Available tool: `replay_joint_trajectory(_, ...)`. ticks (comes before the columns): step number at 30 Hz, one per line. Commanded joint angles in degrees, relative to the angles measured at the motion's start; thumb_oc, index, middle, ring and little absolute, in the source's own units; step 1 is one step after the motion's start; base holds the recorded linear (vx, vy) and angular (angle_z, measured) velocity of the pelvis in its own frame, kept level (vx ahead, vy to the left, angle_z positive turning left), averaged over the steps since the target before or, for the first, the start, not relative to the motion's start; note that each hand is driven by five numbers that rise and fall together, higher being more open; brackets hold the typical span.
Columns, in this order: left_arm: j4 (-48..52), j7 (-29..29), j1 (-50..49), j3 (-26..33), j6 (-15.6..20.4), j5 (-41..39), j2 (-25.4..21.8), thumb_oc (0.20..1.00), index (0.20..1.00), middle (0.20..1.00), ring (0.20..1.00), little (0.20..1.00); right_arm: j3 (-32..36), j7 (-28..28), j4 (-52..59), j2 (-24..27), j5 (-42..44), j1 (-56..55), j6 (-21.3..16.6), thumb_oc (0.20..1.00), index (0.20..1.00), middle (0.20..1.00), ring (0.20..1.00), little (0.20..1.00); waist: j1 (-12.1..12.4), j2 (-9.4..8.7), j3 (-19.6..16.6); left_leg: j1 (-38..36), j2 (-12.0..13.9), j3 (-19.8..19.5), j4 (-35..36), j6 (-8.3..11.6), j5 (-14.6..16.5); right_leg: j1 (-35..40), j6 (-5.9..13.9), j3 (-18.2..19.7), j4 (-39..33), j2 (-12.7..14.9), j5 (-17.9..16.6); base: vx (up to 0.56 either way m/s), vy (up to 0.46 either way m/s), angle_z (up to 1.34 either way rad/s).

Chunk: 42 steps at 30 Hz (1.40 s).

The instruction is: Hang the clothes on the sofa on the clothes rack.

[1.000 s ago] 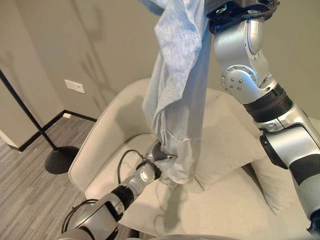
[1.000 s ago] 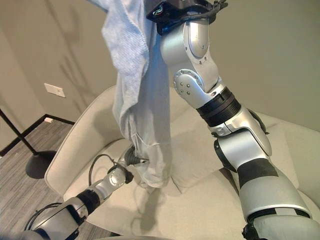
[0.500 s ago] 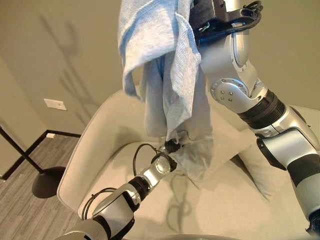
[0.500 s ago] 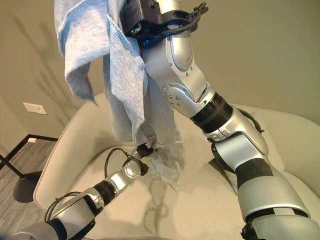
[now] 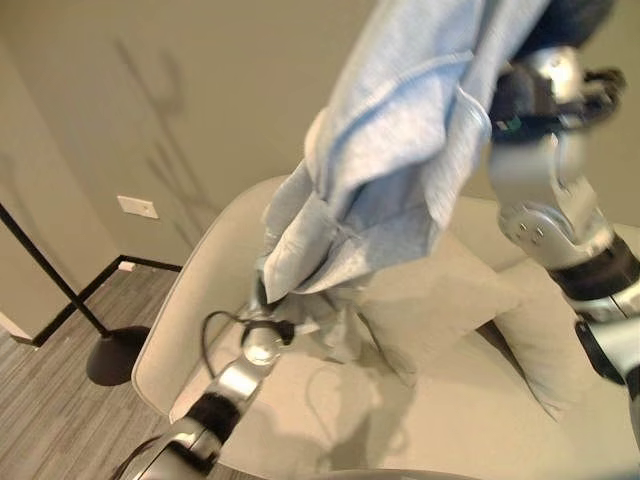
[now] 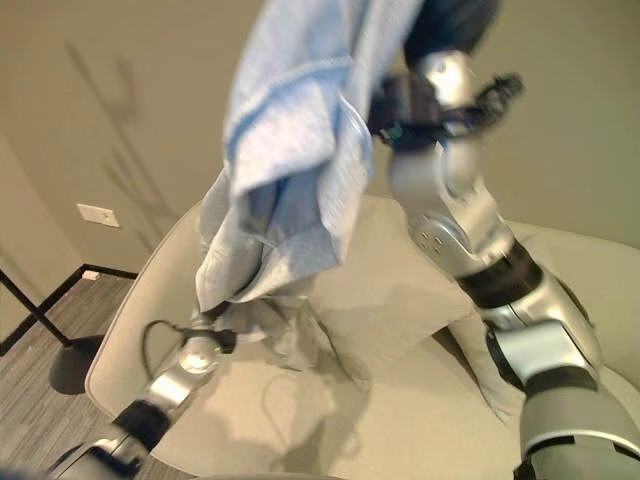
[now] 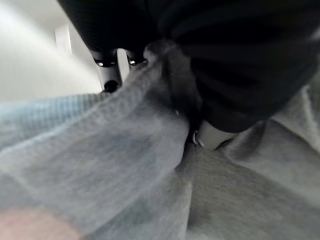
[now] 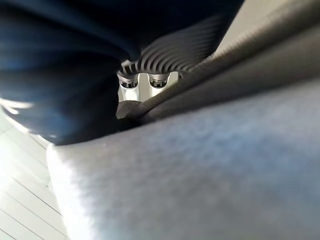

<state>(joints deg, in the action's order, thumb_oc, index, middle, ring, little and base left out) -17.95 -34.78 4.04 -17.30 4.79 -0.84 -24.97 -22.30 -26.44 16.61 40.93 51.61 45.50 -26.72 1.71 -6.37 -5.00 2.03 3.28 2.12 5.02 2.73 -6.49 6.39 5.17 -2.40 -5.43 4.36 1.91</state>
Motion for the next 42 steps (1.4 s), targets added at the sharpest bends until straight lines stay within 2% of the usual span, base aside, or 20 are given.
replay_joint_trajectory(1,-0.13,0.16,0.20,3.39,3.94,9.26,-4.21,0.200,0.200,0.200,0.200,0.200,4.47,5.07,0.29,-0.45,-4.02,-4.68,0.71,0.200,0.200,0.200,0.200,0.200,4.00,0.90,0.11,2.45,2.16,-6.84,-0.02,1.90,2.08,-3.14,0.38,-2.94,0.58,0.61,-1.65,-0.06,-0.061,0.29)
replay_joint_trajectory(5,2.16,4.00,-7.25,8.14,5.41,6.51,-2.45,0.200,0.200,0.200,0.200,0.200,10.36,7.04,5.16,-6.59,-8.87,-19.92,2.20,0.200,0.200,0.200,0.200,0.200,5.49,2.03,2.37,6.25,2.03,-8.85,-0.02,2.30,-0.19,-4.63,0.26,-4.82,0.43,0.16,-1.63,-0.15,-0.041,0.34)
replay_joint_trajectory(7,5.66,8.25,-9.45,9.74,7.72,-6.05,2.87,0.200,0.200,0.200,0.200,0.200,13.77,7.92,6.11,-12.72,-11.36,-32.04,3.29,0.200,0.200,0.200,0.200,0.200,6.65,3.11,5.73,12.17,0.34,-11.67,-0.02,3.01,-3.42,-7.63,0.08,-7.65,0.43,0.17,-1.83,-0.31,-0.008,0.48)
replay_joint_trajectory(11,9.85,11.37,-10.19,6.68,9.05,-9.63,4.92,0.200,0.200,0.200,0.200,0.200,14.53,7.08,2.62,-15.68,-12.88,-41.22,4.18,0.200,0.200,0.200,0.200,0.200,6.46,3.33,6.83,13.87,-0.34,-10.67,-0.02,2.53,-2.32,-9.78,0.30,-11.40,0.64,1.39,-2.61,-0.21,0.037,0.74)
replay_joint_trajectory(16,12.91,17.48,-10.59,-1.14,8.51,-18.30,5.69,0.200,0.200,0.200,0.200,0.200,8.63,7.07,-4.95,-16.15,-9.44,-46.23,8.06,0.200,0.200,0.200,0.200,0.200,4.87,3.35,8.28,7.31,6.88,-10.05,-0.02,3.36,-0.63,-8.99,0.31,-13.62,1.99,4.25,-3.65,-0.03,0.161,0.54)
replay_joint_trajectory(17,13.67,19.40,-10.37,-3.86,7.75,-24.62,6.06,0.200,0.200,0.200,0.200,0.200,4.91,7.11,-8.83,-16.37,-8.36,-46.14,10.75,0.200,0.200,0.200,0.200,0.200,3.96,3.98,8.80,4.92,11.82,-8.78,-0.02,4.06,-2.15,-8.59,0.72,-12.98,3.49,5.78,-3.15,-0.01,0.326,-0.02)
replay_joint_trajectory(18,13.66,19.41,-10.33,-3.84,7.75,-24.65,6.05,0.200,0.200,0.200,0.200,0.200,4.92,7.13,-8.88,-16.37,-8.34,-46.08,10.73,0.200,0.200,0.200,0.200,0.200,3.91,3.96,8.79,5.06,11.76,-8.83,-0.02,4.03,-2.28,-8.70,0.73,-13.01,3.48,5.83,-3.25,0.02,0.418,-0.01)
replay_joint_trajectory(22,13.04,20.44,-9.17,-8.28,5.83,-27.47,7.31,0.200,0.200,0.200,0.200,0.200,0.99,6.94,-11.78,-18.30,-4.25,-46.11,12.95,0.200,0.200,0.200,0.200,0.200,3.09,5.11,8.32,8.45,19.30,-8.65,-0.02,8.08,-7.87,-8.75,3.02,-11.08,5.99,9.85,-2.20,0.06,0.529,0.25)
replay_joint_trajectory(27,12.36,21.08,-9.72,-9.81,6.29,-26.47,7.76,0.200,0.200,0.200,0.200,0.200,-0.13,6.68,-14.34,-19.12,-5.93,-45.17,13.75,0.200,0.200,0.200,0.200,0.200,3.61,5.76,6.66,5.20,19.54,-13.28,-0.02,9.08,-1.34,-9.00,6.40,-7.64,6.30,14.25,-4.10,0.08,0.497,-0.08)
replay_joint_trajectory(28,11.91,21.38,-9.51,-10.72,5.96,-26.18,7.12,0.200,0.200,0.200,0.200,0.200,0.47,6.63,-12.95,-19.71,-5.60,-46.20,14.15,0.200,0.200,0.200,0.200,0.200,3.33,4.41,7.01,6.04,17.54,-12.54,-5.84,8.01,5.71,-7.48,8.17,-7.33,6.08,18.00,-7.17,0.08,0.712,-0.16)
replay_joint_trajectory(29,11.54,21.68,-9.41,-11.08,5.57,-25.45,6.44,0.200,0.200,0.200,0.200,0.200,0.61,6.67,-12.96,-20.03,-6.26,-46.67,14.56,0.200,0.200,0.200,0.200,0.200,3.31,3.01,7.49,6.36,15.53,-12.45,-8.44,7.13,8.78,-7.13,8.99,-7.08,6.14,20.27,-12.22,0.03,0.520,0.11)
replay_joint_trajectory(30,11.54,21.68,-9.40,-11.09,5.57,-25.44,6.38,0.200,0.200,0.200,0.200,0.200,0.64,6.66,-12.94,-20.09,-6.29,-46.68,14.57,0.200,0.200,0.200,0.200,0.200,3.38,2.72,7.57,6.51,15.14,-12.38,-8.96,6.98,9.06,-7.01,9.15,-6.99,5.86,20.61,-12.47,-0.08,0.503,0.26)
replay_joint_trajectory(31,11.10,21.52,-8.70,-10.81,4.96,-21.21,3.26,0.200,0.200,0.200,0.200,0.200,1.39,6.42,-14.24,-22.17,-5.47,-46.33,14.82,0.200,0.200,0.200,0.200,0.200,3.90,0.46,9.04,6.76,11.77,-10.89,-12.56,5.06,12.28,-8.23,8.98,-7.04,7.71,24.50,-22.30,-0.12,0.486,0.33)
replay_joint_trajectory(32,11.79,21.43,-8.75,-10.26,4.94,-18.87,1.27,0.200,0.200,0.200,0.200,0.200,1.65,6.99,-13.44,-22.77,-4.32,-46.42,14.25,0.200,0.200,0.200,0.200,0.200,4.14,-0.30,10.15,6.75,10.62,-10.43,-13.50,4.32,12.83,-9.34,8.84,-7.31,9.39,25.85,-26.33,-0.12,0.482,0.14)
replay_joint_trajectory(34,12.24,21.76,-8.74,-9.68,4.90,-17.07,-0.16,0.200,0.200,0.200,0.200,0.200,1.64,7.62,-13.36,-23.13,-4.42,-46.45,14.18,0.200,0.200,0.200,0.200,0.200,4.44,-0.73,10.92,6.48,9.90,-9.86,-14.03,3.60,12.99,-9.89,8.75,-8.01,10.63,26.45,-27.83,-0.04,0.357,-0.09)
replay_joint_trajectory(37,14.18,22.69,-10.71,-7.06,5.04,-14.59,-3.51,0.200,0.200,0.200,0.200,0.200,2.79,8.86,-12.67,-23.11,-4.64,-49.46,13.44,0.200,0.200,0.200,0.200,0.200,4.31,-1.09,11.24,5.74,6.62,-10.87,-12.73,1.11,12.07,-9.96,6.11,-6.44,14.71,21.32,-20.80,0.01,0.459,0.11)
replay_joint_trajectory(38,14.66,24.02,-11.65,-6.50,4.21,-16.34,-3.02,0.200,0.200,0.200,0.200,0.200,3.38,9.65,-11.31,-21.79,-4.69,-50.85,13.41,0.200,0.200,0.200,0.200,0.200,4.04,-0.79,10.55,5.46,3.91,-11.09,-11.21,-0.65,11.08,-10.70,4.06,-5.52,17.14,14.45,-12.09,0.05,0.491,0.35)
replay_joint_trajectory(39,14.68,24.03,-11.66,-6.49,4.19,-16.34,-3.01,0.200,0.200,0.200,0.200,0.200,3.39,9.65,-11.28,-21.77,-4.69,-50.87,13.42,0.200,0.200,0.200,0.200,0.200,3.85,-0.85,10.34,5.71,3.80,-11.23,-11.05,-0.65,10.82,-10.95,4.04,-5.64,17.26,14.56,-12.07,0.08,0.473,0.20)
replay_joint_trajectory(41,15.22,25.64,-13.64,-5.87,2.79,-17.87,-2.02,0.200,0.200,0.200,0.200,0.200,3.98,10.86,-10.53,-20.39,-4.82,-52.43,14.21,0.200,0.200,0.200,0.200,0.200,3.53,-0.81,9.30,3.81,0.44,-11.18,-8.95,-2.11,9.78,-11.27,1.11,-6.59,18.25,6.20,-3.73,0.11,0.376,0.48)
replay_joint_trajectory(42,15.23,25.64,-13.65,-5.87,2.79,-17.87,-2.03,0.200,0.200,0.200,0.200,0.200,3.97,10.86,-10.53,-20.39,-4.82,-52.43,14.21,0.200,0.200,0.200,0.200,0.200,3.49,-0.82,9.26,3.85,0.43,-11.21,-8.93,-2.11,9.75,-11.30,1.11,-6.62,18.24,6.21,-3.74,0.13,0.312,0.44)
